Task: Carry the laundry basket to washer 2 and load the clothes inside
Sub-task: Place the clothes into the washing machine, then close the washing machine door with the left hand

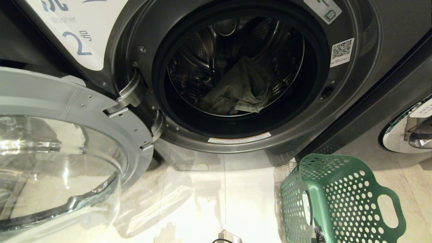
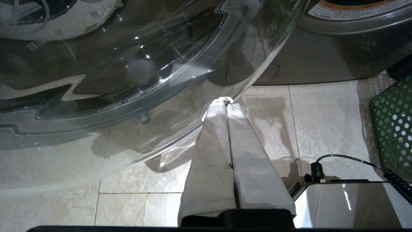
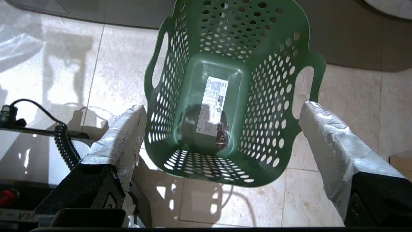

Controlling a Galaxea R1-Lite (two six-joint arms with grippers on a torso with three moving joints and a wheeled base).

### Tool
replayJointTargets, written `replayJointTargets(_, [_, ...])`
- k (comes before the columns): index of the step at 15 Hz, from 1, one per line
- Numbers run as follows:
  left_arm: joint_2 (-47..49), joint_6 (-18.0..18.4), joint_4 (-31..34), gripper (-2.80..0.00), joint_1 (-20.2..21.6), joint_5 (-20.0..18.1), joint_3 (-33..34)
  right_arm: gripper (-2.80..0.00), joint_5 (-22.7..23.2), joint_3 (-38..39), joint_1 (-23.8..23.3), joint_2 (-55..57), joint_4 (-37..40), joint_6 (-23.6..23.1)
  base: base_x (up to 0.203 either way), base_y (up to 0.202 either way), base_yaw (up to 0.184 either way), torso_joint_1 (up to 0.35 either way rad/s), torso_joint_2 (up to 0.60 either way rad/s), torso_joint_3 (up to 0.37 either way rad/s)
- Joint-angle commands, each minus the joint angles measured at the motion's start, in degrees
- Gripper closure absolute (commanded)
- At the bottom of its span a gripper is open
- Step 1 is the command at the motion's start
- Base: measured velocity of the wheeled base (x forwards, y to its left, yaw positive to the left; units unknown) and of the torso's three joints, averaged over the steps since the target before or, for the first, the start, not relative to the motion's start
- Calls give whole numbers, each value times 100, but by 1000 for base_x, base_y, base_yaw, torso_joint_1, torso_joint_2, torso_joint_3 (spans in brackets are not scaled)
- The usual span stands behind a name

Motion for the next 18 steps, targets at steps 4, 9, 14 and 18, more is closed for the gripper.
replayJointTargets(4, [9, 0, -1, 0, -2, 1, 5, -280, -12, 10, 80, -831, 184, 148, 0, 0, 0, 0, 0, 0])
replayJointTargets(9, [9, 0, -1, 0, -2, 1, -4, -280, 32, 10, 133, -1514, 307, 246, 0, 0, 0, 0, 0, 0])
replayJointTargets(14, [9, 0, -1, 0, -2, 1, 5, -280, -226, 10, 133, -1514, 289, 789, 0, 0, 0, 0, 0, 0])
replayJointTargets(18, [9, 0, -1, 0, -2, 1, -2, -280, -232, 1, 133, -1514, 289, 852, 0, 0, 0, 0, 0, 0])
